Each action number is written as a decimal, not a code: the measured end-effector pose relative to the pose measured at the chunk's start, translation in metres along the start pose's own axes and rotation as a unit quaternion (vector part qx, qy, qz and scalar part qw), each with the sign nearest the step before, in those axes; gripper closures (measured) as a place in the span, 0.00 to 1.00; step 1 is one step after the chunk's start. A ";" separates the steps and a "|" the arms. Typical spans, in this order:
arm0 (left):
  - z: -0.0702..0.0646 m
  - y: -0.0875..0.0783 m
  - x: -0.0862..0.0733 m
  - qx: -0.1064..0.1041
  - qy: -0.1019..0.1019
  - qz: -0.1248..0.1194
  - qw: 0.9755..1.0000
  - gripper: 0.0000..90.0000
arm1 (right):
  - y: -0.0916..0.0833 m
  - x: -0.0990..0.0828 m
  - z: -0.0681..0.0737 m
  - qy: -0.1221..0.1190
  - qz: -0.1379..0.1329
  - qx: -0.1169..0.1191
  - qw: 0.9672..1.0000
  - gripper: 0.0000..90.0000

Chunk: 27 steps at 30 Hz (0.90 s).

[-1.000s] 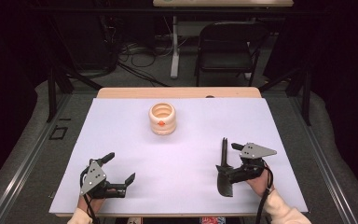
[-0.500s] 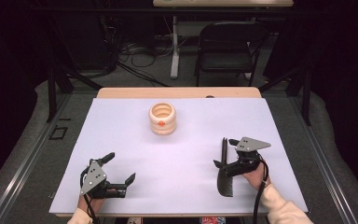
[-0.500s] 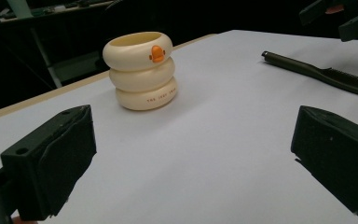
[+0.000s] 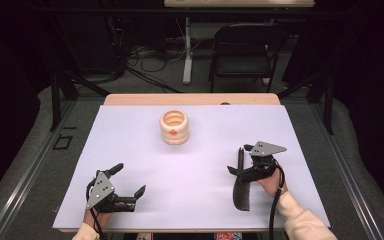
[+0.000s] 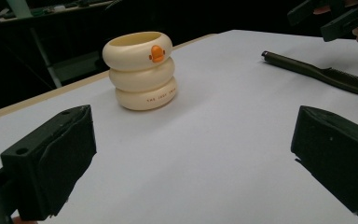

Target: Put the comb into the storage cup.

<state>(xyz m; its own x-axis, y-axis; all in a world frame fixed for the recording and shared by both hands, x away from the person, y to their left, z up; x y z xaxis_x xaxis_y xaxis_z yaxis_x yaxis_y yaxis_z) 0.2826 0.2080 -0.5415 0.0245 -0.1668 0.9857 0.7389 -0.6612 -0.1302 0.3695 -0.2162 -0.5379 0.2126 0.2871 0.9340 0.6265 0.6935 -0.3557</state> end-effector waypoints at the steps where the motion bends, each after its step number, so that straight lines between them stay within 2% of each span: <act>1: 0.000 0.000 0.000 0.000 0.000 0.000 1.000 0.00 | 0.001 0.000 -0.001 -0.001 0.000 -0.001 1.000 0.00; 16: 0.000 0.000 0.000 0.001 0.000 -0.001 1.000 0.00 | 0.013 0.001 -0.017 0.009 0.014 -0.013 1.000 0.00; 22: 0.000 0.000 0.000 0.001 0.000 -0.001 1.000 0.00 | 0.018 0.000 -0.022 0.003 0.027 -0.023 0.999 0.24; 27: 0.000 0.000 0.000 0.001 0.000 -0.001 1.000 0.00 | 0.023 -0.002 -0.029 0.002 0.042 -0.035 0.999 0.53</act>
<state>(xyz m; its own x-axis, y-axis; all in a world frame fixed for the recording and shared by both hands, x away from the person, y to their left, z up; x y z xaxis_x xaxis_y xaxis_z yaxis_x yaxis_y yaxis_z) 0.2826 0.2082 -0.5413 0.0235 -0.1654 0.9859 0.7403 -0.6599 -0.1283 0.4052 -0.2197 -0.5475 0.2693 0.3386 0.9016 0.6569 0.6200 -0.4290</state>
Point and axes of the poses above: each handheld gripper's, and its own axes: y roughly forward along the jaws, x roughly out of its top, z roughly to its left, the point moved 3 cm from there along y, roughly forward along the jaws, and after that the axes turned 7 degrees about -z, right-handed, at the moved point
